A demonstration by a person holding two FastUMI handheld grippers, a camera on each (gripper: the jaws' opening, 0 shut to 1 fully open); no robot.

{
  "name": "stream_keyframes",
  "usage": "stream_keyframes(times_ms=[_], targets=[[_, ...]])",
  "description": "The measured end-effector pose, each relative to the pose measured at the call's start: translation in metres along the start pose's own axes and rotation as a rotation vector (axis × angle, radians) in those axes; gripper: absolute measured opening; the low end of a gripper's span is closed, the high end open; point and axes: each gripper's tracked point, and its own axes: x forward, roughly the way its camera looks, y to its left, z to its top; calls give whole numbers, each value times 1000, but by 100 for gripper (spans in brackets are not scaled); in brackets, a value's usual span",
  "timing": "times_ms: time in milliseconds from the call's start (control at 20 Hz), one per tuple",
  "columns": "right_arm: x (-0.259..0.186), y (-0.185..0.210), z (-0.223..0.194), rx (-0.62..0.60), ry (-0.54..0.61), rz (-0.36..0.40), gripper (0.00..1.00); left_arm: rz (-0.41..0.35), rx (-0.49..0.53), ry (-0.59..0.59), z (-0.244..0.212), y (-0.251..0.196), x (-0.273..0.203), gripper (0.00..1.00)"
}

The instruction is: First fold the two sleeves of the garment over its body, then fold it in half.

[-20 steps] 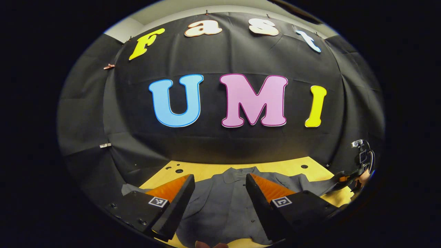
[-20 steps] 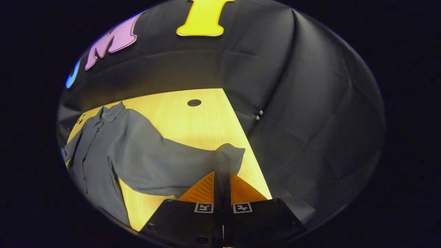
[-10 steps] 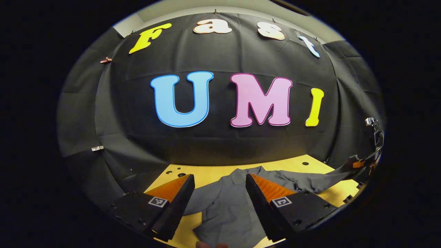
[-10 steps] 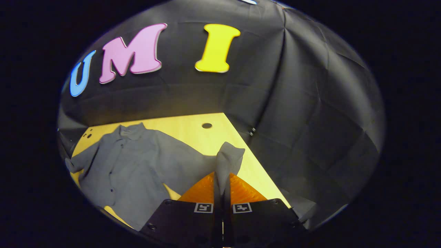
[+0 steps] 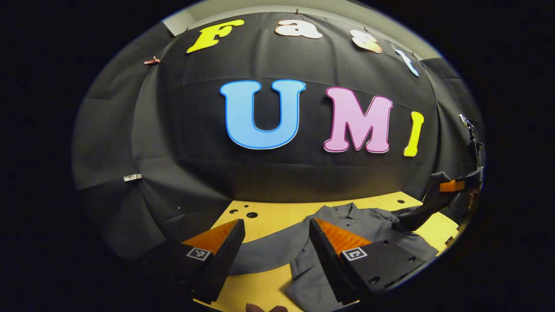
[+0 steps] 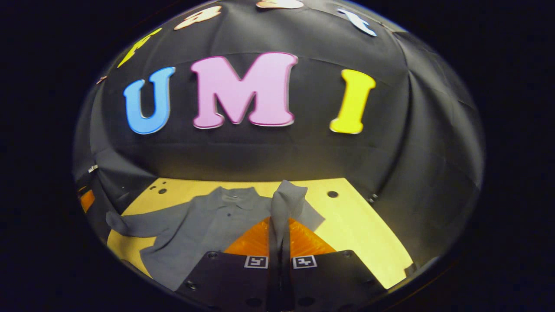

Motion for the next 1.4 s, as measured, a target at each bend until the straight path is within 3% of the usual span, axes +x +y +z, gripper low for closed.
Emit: stream_keyframes(times_ms=[150,500,750,1050,1250,1400], targets=[[-5,-5,-12,-22,12,79,6,19,13,16,-14,35,9,94],[-12,-3,-32,-110,97,182,6,95,6,72,-47,100,23,94],[34,51,-91,-157,222,200,6,139,11,121,-82,138,29,94],[55,95,-164,-145,398,289,7,208,-21,205,-129,181,35,94],[60,109,-189,-85,480,268,18,240,-38,245,-156,207,41,94],[51,124,-200,-26,532,303,14,266,-57,276,-174,225,46,94]])
